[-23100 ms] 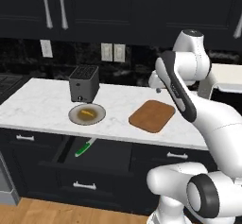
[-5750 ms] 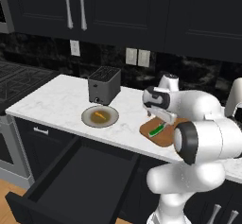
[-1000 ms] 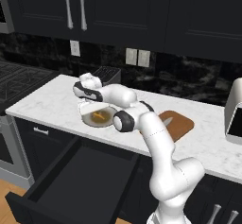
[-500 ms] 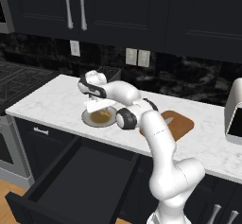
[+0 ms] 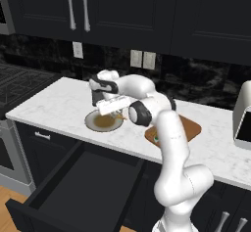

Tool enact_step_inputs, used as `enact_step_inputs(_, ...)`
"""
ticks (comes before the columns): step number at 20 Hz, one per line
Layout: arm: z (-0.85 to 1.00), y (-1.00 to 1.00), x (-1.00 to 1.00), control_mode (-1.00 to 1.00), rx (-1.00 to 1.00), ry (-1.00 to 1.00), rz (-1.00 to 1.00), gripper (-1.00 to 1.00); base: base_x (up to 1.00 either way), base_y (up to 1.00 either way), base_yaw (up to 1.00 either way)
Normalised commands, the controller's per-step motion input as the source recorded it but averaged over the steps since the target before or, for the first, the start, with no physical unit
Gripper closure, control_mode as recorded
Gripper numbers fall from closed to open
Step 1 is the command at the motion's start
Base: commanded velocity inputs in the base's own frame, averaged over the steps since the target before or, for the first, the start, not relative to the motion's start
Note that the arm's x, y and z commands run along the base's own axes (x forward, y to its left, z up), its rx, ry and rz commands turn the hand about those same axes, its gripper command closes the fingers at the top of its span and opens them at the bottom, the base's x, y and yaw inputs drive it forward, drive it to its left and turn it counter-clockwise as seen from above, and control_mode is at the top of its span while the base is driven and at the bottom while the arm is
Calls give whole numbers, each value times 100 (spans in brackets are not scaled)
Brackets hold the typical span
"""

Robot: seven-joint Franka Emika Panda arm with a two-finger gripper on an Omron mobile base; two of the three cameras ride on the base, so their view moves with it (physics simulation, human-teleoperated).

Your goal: Pick up the knife from the drawer and place it on the cutting board. Then place the meat from the plate to the cutting board.

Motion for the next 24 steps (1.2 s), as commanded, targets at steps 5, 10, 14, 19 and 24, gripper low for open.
enact_step_inputs(5,0,-85,-94,-100,6,-2,0,100,0,0,0)
enact_step_inputs(10,0,-80,-84,-100,4,-2,0,100,0,0,0)
enact_step_inputs(14,8,-86,-56,-100,3,0,0,100,0,0,0)
enact_step_inputs(19,15,-91,-10,-100,5,2,0,100,0,0,0)
enact_step_inputs(24,-1,-78,3,-100,5,2,0,100,0,0,0)
